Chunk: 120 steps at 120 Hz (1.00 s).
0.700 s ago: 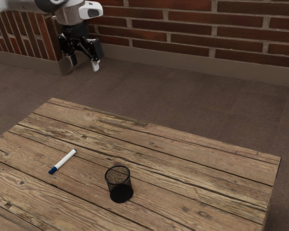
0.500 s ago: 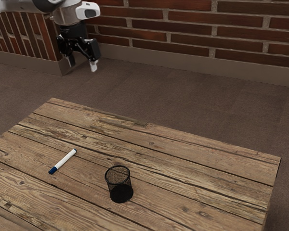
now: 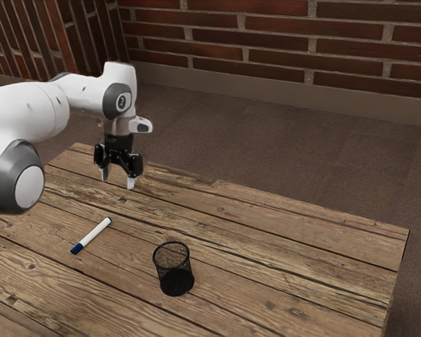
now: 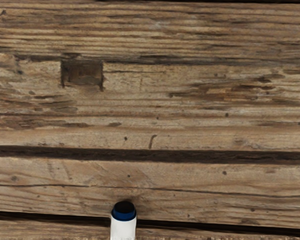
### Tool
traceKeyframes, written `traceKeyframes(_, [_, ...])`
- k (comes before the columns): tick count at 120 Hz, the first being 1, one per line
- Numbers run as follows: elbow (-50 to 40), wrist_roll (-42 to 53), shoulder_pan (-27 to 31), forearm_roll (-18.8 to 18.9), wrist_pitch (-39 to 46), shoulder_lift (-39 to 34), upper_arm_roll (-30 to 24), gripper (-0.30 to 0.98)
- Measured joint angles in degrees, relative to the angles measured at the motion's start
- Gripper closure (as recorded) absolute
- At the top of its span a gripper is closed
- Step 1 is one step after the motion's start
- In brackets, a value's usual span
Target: Put the marker into the pen holder.
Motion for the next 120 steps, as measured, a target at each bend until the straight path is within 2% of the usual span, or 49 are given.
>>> traceKeyframes(8, [-6.1, 1.14, 0.56, -0.32, 0.78, -1.43, -0.71, 0.0])
traceKeyframes(17, [-21.21, 2.77, 0.94, -0.04, 5.34, -9.1, -1.06, 0.0])
traceKeyframes(27, [-29.88, 5.03, 1.15, 0.92, 11.04, -12.87, -1.14, 0.0])
traceKeyframes(48, [-35.56, 9.66, 3.17, 4.33, 20.34, -14.72, -1.22, 0.0])
traceKeyframes(78, [-50.98, 14.54, 3.04, 5.49, 31.61, -23.41, -0.64, 0.0])
traceKeyframes(100, [-52.82, 17.01, 3.41, 5.65, 36.45, -23.87, -0.52, 0.01])
traceKeyframes(120, [-52.88, 18.28, 3.6, 5.22, 37.89, -23.58, -0.45, 0.09])
